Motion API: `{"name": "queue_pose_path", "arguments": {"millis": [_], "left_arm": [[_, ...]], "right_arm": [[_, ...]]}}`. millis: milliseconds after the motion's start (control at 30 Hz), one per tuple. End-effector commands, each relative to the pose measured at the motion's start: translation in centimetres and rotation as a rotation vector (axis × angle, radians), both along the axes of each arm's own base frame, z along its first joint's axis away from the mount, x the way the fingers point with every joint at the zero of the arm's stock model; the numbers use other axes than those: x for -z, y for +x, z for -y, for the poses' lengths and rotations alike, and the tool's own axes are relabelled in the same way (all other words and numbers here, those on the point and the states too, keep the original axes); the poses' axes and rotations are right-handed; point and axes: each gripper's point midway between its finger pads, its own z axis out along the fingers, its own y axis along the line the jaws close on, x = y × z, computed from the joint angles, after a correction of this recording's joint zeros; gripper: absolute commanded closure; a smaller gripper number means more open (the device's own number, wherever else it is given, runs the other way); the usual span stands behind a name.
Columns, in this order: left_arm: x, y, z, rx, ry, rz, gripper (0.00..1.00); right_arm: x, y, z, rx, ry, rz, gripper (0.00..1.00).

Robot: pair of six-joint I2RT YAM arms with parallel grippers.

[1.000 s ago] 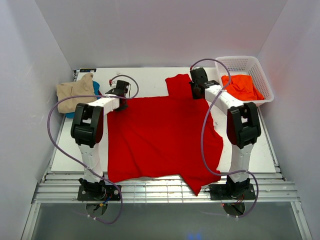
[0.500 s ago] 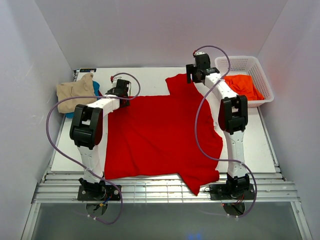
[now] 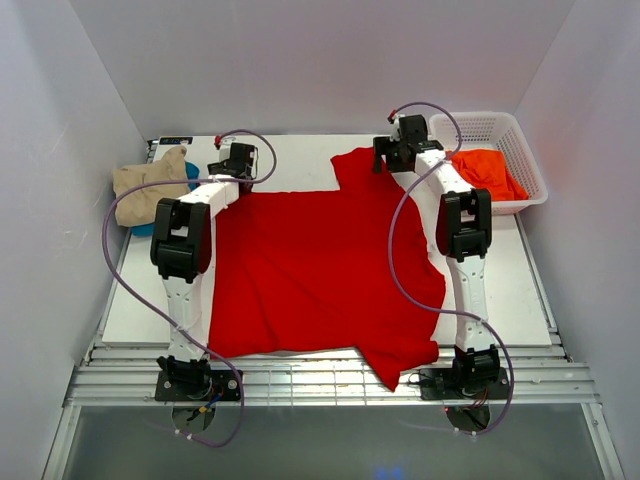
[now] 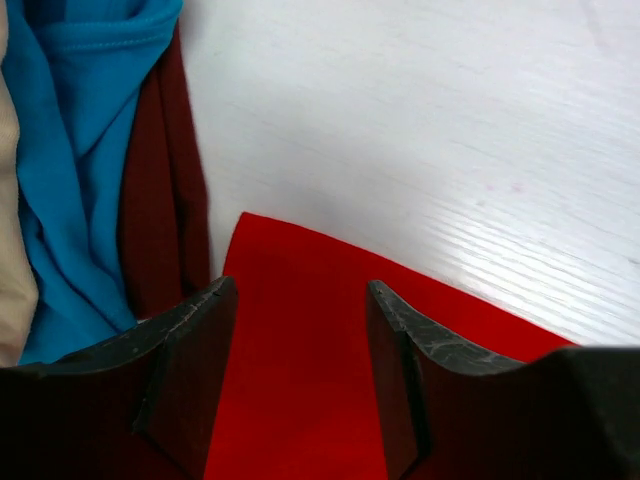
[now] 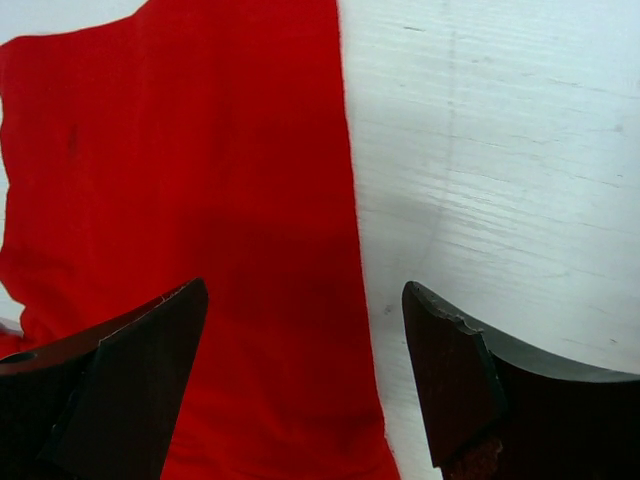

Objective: Fold and stack the t-shirts
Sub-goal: Grap the side of the flattened tshirt furthest away from the robot with both arms

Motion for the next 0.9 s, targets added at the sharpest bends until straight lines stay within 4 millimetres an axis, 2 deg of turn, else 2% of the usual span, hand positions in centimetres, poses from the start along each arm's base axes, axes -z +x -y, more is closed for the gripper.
{"name": "queue_pose_path", "arguments": {"millis": [0,133,300,400,500,633,667,700,800,867], "left_arm": [[-0.9,0.4,-2.5,-0.059,0.020,0.001,0.35],[0.7,0.3,-3.8,-0.084,-0.015,-0.030,0.35],[1.8,0.3,-3.9,-0.082,-0.024,-0.050,0.36],[1.9,0.6,-4.2,-0.085,-0.034,-0.047,0.36],[2.3,0.8,-4.9,-0.091,-0.049,-0.051,0.36],[3.3,0.9,-5.4,-0.098,-0.069,-0.065,0.36],[3.6,0.9,-5.5,-0.099,-0.073,-0.069,0.36],[3.8,0.9,-5.7,-0.100,-0.078,-0.073,0.36],[4.4,0.8,-5.9,-0.108,-0.084,-0.081,0.36],[4.7,0.8,-5.9,-0.107,-0.092,-0.085,0.36]], "right_arm": [[-0.9,1.1,-1.6,-0.050,0.071,0.036,0.16],[-0.3,1.2,-1.7,-0.054,0.078,0.030,0.16],[1.0,1.2,-1.6,-0.054,0.071,0.005,0.18],[1.5,1.1,-1.6,-0.054,0.070,-0.004,0.25],[2.2,0.9,-1.6,-0.053,0.069,-0.020,0.40],[3.2,0.6,-1.7,-0.060,0.070,-0.043,0.49],[3.3,0.5,-1.7,-0.060,0.070,-0.046,0.53],[3.5,0.4,-1.6,-0.058,0.068,-0.052,0.63],[3.6,0.2,-1.6,-0.058,0.064,-0.056,0.75],[3.5,0.1,-1.4,-0.055,0.059,-0.055,0.80]]}}
